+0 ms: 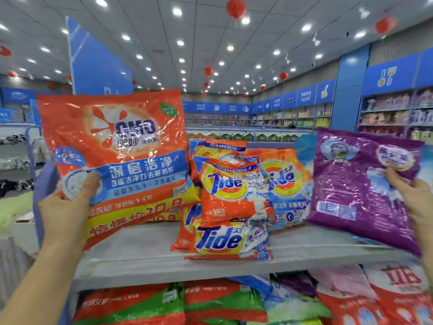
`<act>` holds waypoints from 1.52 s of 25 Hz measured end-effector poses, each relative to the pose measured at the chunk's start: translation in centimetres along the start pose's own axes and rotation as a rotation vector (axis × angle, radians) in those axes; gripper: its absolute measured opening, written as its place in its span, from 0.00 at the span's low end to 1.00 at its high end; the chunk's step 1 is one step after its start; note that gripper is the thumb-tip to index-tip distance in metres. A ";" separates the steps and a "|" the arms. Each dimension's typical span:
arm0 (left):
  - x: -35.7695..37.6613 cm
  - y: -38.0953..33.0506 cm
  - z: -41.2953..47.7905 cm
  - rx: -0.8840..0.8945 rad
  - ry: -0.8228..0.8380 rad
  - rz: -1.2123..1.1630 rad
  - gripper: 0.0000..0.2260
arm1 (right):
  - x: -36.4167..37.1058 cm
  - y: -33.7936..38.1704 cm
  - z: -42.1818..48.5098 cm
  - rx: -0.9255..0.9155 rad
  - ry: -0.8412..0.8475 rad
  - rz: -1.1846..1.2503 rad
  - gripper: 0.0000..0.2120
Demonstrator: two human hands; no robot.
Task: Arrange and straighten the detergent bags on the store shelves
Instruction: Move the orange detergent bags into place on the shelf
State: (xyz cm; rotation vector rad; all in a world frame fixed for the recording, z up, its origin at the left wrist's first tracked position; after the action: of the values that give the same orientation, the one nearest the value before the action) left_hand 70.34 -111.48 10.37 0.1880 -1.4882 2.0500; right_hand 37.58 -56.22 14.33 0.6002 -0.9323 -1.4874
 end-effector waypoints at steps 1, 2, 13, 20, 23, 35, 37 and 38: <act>-0.2 0.4 0.0 0.002 -0.017 0.016 0.13 | 2.3 0.4 -0.5 -0.022 0.045 -0.114 0.56; -0.5 0.9 0.1 0.003 -0.029 0.020 0.11 | 3.6 -1.2 -0.5 0.004 0.099 -0.203 0.46; -1.8 3.8 -0.1 0.014 -0.067 0.043 0.14 | 11.4 -10.3 -0.5 -0.351 0.371 -1.069 0.21; -0.6 4.2 1.2 -0.016 0.027 0.088 0.11 | 10.3 5.0 -8.5 -0.342 -0.017 -0.399 0.15; -0.4 5.2 2.4 -0.079 0.084 0.142 0.15 | 19.9 9.9 -15.7 -0.403 0.399 -0.193 0.14; -0.6 7.2 4.4 -0.123 0.150 -0.001 0.05 | 37.1 2.4 -23.8 0.082 0.330 -0.131 0.31; -0.8 7.2 4.4 -0.108 0.152 -0.033 0.08 | 38.1 0.1 -24.6 0.199 0.456 -0.179 0.31; -0.8 7.3 4.3 -0.115 0.152 -0.041 0.08 | 38.4 -0.3 -25.0 0.204 0.488 -0.238 0.31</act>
State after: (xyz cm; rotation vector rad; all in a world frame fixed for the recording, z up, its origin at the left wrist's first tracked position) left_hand 66.15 -117.17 5.59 0.0164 -1.4909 1.8956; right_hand 52.12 -98.89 6.28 1.1968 -0.6454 -1.3669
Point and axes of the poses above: each hand's wrist, its own z-axis towards the middle knuckle, its own x-axis out of the palm, y = z × x, the point moved 9 cm from there along z, towards the middle knuckle, and after that the axes turned 6 degrees about -z, right-handed, at the moved point
